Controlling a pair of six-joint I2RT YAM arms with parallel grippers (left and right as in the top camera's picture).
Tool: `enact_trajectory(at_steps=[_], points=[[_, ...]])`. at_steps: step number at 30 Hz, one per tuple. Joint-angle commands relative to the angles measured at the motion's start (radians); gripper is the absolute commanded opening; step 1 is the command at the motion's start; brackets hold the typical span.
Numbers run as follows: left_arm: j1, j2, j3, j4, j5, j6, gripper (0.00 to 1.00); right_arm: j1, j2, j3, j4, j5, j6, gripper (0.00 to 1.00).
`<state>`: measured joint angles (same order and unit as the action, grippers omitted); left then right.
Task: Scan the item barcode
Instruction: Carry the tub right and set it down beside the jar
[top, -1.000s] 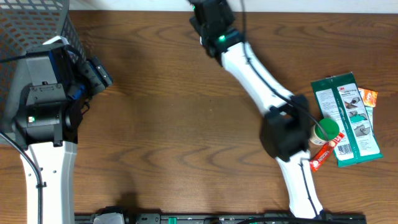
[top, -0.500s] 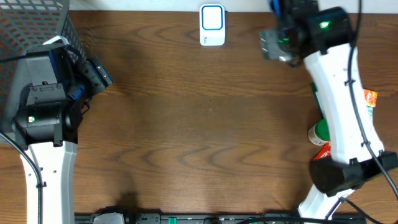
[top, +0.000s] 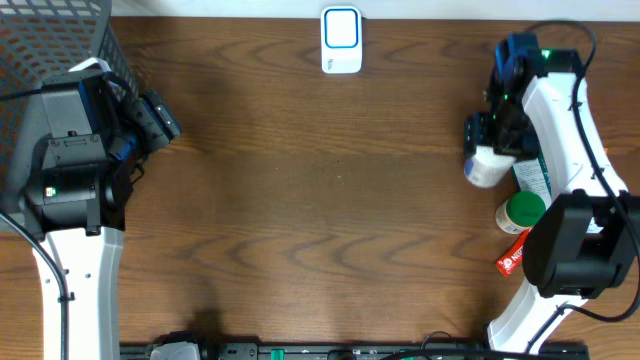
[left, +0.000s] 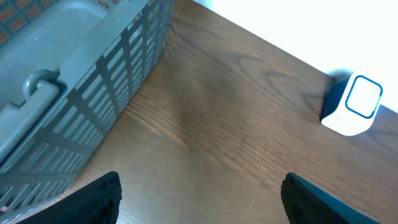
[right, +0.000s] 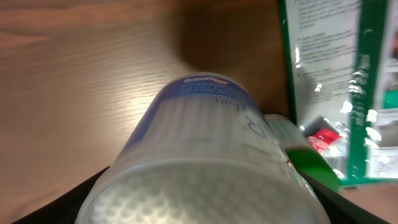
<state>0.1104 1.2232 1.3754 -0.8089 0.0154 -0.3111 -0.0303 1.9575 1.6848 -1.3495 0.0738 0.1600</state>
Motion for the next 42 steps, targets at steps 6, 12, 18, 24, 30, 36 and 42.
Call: enact_trajectory(at_steps=[6,12,18,24,30,36,42], points=[[0.004,0.002,0.006,-0.002,-0.009,-0.001,0.83,-0.082,0.008,-0.203,0.200,0.001,-0.001,0.01],[0.004,0.002,0.006,-0.002,-0.009,-0.001,0.84,-0.104,0.008,-0.236,0.262,0.004,-0.039,0.24],[0.004,0.002,0.006,-0.002,-0.009,-0.001,0.83,-0.108,0.008,-0.211,0.255,-0.002,-0.042,0.75],[0.004,0.002,0.006,-0.002,-0.009,-0.001,0.84,-0.108,0.006,-0.041,0.112,-0.118,-0.078,0.99],[0.004,0.002,0.006,-0.002,-0.009,-0.001,0.83,-0.108,0.006,0.084,-0.030,-0.130,-0.125,0.99],[0.004,0.002,0.006,-0.002,-0.009,-0.001,0.83,-0.101,0.006,0.085,-0.023,-0.342,-0.202,0.98],[0.004,0.002,0.006,-0.002,-0.009,-0.002,0.83,-0.053,0.007,0.083,-0.007,-0.562,-0.326,0.26]])
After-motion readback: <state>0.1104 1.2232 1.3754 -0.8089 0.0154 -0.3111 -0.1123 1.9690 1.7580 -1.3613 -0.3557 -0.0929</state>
